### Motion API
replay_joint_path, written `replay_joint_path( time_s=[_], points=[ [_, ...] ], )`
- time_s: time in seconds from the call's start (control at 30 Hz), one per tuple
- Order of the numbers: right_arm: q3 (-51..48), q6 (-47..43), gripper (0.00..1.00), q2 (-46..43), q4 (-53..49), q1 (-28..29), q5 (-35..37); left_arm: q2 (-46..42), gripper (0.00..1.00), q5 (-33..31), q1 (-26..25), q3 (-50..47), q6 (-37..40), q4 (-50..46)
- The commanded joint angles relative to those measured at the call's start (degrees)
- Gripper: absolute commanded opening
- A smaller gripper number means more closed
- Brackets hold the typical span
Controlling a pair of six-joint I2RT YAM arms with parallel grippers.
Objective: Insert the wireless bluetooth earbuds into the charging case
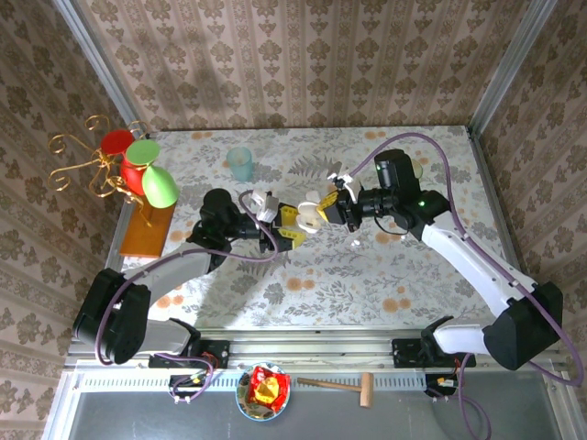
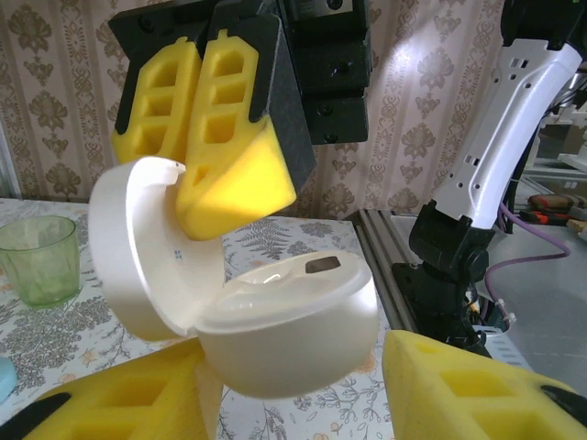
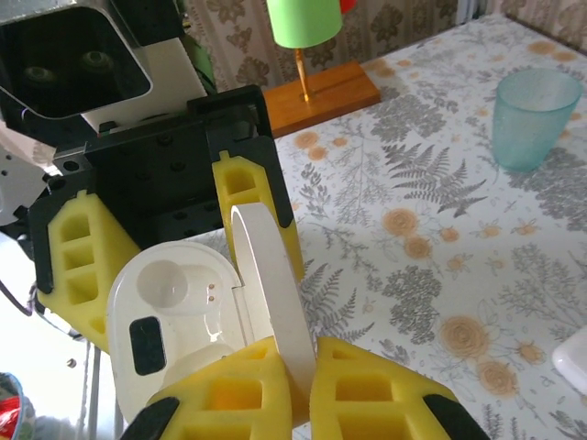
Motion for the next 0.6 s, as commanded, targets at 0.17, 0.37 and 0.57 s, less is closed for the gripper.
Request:
replay_joint_path(
  time_s=[0.17, 0.37, 0.57],
  points=[
    [-0.6, 0.9, 0.07, -2.8, 3.0, 1.0, 9.1, 0.7, 0.59, 1.0, 0.3, 1.3, -2.0, 2.4],
    [-1.1, -1.5, 0.07, -4.2, 3.9, 3.4, 13.5, 2.2, 0.68, -1.1, 0.3, 1.7, -6.4, 5.0],
    [-0.9, -3.3, 0.07, -4.5, 2.7, 4.7, 14.7, 3.1, 0.70, -2.6, 0.5, 1.7, -8.3, 7.3]
  ],
)
